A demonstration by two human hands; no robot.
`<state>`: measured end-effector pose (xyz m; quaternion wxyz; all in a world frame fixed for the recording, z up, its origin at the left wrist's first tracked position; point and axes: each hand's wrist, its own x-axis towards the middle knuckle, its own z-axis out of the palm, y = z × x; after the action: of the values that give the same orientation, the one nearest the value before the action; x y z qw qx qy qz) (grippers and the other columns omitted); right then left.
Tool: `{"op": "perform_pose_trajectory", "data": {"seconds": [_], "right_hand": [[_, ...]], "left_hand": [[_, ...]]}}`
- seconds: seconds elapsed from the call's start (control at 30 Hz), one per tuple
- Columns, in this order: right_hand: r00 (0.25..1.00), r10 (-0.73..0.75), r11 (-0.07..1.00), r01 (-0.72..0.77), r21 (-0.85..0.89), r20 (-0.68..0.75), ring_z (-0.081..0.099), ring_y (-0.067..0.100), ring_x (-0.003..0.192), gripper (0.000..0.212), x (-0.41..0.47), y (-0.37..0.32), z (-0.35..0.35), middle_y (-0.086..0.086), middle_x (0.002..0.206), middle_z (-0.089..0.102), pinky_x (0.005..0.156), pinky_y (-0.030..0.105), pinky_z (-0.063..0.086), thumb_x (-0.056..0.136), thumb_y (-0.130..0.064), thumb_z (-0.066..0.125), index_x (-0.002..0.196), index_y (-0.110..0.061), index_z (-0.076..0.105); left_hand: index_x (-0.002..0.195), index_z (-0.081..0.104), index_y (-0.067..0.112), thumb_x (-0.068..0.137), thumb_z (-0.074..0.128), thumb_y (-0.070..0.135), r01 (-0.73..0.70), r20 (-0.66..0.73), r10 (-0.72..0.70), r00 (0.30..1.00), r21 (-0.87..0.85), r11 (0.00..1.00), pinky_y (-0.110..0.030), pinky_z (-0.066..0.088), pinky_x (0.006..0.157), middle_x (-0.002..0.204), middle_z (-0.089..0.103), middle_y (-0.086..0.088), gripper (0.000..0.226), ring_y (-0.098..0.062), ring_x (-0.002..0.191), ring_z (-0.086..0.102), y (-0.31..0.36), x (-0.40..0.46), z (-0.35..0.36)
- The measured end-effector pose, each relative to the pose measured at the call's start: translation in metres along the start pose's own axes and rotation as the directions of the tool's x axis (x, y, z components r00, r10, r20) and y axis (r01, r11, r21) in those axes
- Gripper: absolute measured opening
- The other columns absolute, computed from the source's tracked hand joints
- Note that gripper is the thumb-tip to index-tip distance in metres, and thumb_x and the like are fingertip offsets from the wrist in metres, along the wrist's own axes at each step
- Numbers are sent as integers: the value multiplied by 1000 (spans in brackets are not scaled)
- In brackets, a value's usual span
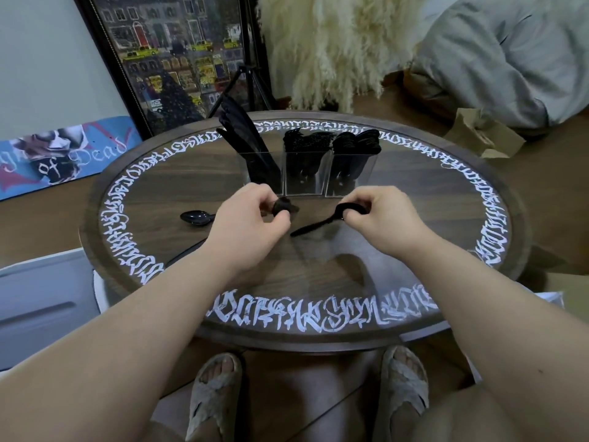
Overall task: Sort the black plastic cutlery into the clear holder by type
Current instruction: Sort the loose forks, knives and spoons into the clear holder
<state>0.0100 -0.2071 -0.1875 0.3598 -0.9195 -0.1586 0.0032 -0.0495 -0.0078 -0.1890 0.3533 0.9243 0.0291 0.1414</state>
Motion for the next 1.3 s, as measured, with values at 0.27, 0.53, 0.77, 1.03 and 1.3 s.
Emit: {"op": "perform_pose_trajectory", "data": {"seconds": [0.27, 0.53, 0.77, 1.03, 1.3], "right_hand": [[986, 105, 984, -84, 160, -129, 52, 9, 64, 10, -2, -11, -7, -2, 73, 59, 53, 13, 39, 84, -13, 54, 75, -16, 56], [996, 93, 983, -90, 159, -8, 52, 18, 59, 25, -2, -11, -4, -4, 56, 54, 60, 28, 40, 85, -10, 50, 68, -24, 63], [988, 148, 949, -153, 275, 38, 66, 27, 73, 21, -2, -8, 0, 9, 74, 69, 80, 46, 56, 81, -8, 53, 75, -19, 70], [977, 214, 852, -183, 491, -7, 53, 15, 45, 19, 6, -9, 5, 0, 45, 47, 63, 44, 47, 77, -3, 45, 61, -9, 54], [999, 4, 958, 10, 288, -49, 45, 10, 61, 18, 3, -21, 16, -5, 62, 52, 58, 27, 36, 78, -19, 73, 78, -4, 65]], "left_hand": [[82, 49, -6, 85, 54, 10, 122, -6, -127, 992, -248, 961, -18, 42, 57, 87, 70, 2, 17, -11, 71, 60, 19, 1, 1], [77, 50, 25, 83, 69, 39, 65, 30, -62, 998, -156, 986, -23, 39, 67, 76, 56, 11, 24, -5, 74, 51, 12, 1, 7], [99, 58, 21, 94, 44, 6, 105, 147, -85, 985, -133, 986, -8, 33, 45, 76, 64, 1, 21, 7, 48, 51, 14, 3, 10], [105, 43, 25, 91, 59, 8, 75, 103, -51, 993, -247, 966, -25, 50, 61, 99, 58, 5, 27, -2, 64, 68, 16, 2, 11], [110, 54, 25, 88, 65, 12, 77, 120, -49, 992, -244, 967, -10, 47, 68, 86, 61, 11, 27, 0, 65, 68, 15, 1, 14]]}}
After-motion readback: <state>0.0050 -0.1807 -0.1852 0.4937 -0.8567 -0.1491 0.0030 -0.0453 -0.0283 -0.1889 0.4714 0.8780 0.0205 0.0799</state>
